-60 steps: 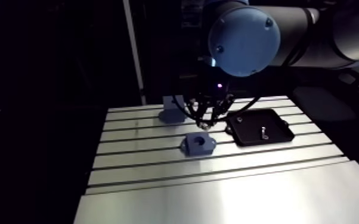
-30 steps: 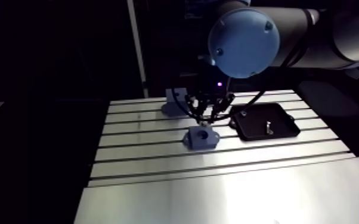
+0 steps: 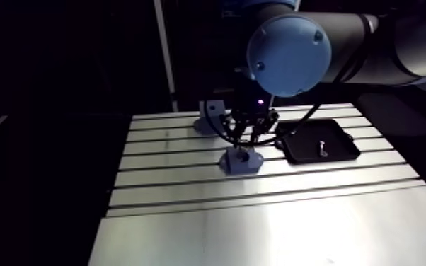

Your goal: Pick up the bearing and press it into the housing until flush.

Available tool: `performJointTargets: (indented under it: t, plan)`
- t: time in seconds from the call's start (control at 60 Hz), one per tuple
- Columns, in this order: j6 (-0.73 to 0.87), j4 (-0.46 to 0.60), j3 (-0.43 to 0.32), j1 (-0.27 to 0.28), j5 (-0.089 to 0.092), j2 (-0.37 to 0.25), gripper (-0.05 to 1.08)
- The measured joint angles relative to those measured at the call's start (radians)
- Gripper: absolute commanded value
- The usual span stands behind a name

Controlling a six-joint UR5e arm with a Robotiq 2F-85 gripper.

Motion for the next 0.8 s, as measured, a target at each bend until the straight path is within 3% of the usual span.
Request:
performJointTargets:
  t: [0.8]
  plan:
    - [-0.003, -0.020, 0.008, 0.006, -0.006, 0.024, 0.76]
